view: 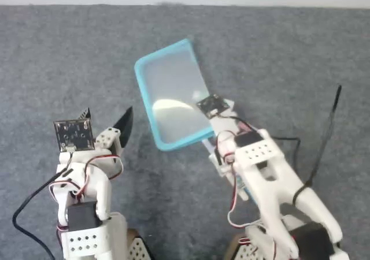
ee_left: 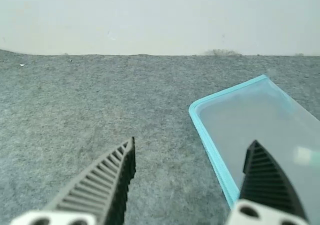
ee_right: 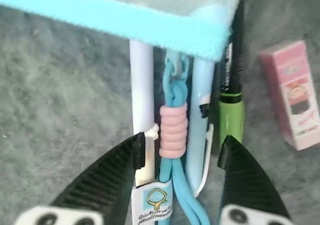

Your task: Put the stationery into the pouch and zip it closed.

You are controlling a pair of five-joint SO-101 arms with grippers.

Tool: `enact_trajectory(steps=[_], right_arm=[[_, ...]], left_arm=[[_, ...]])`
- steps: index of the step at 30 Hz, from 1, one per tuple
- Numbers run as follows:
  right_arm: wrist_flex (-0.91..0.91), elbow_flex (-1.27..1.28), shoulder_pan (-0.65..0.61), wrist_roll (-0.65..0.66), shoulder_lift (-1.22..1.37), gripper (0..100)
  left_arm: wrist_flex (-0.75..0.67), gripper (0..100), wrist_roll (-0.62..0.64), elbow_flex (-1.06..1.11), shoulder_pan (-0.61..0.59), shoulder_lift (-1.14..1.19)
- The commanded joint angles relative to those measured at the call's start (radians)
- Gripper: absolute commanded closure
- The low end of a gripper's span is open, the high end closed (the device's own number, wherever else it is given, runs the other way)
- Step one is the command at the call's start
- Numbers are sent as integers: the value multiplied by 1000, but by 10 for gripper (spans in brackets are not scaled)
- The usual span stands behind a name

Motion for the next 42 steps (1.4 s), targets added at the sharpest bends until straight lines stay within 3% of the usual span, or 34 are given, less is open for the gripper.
enact_trajectory(steps=[1, 7, 19, 24, 42], right_arm=[[-21, -5, 12, -6, -59, 770], [-48, 32, -61, -11, -58, 772], [-142, 52, -54, -55, -67, 774], [-137, 52, -54, -57, -68, 847], [-157, 52, -25, -61, -56, 851]], left_arm=[[-9, 673, 8, -13, 6, -14], [-6, 673, 8, -13, 6, -14], [-6, 673, 8, -13, 6, -14], [-6, 673, 8, -13, 6, -14], [-6, 673, 8, -12, 6, -14]])
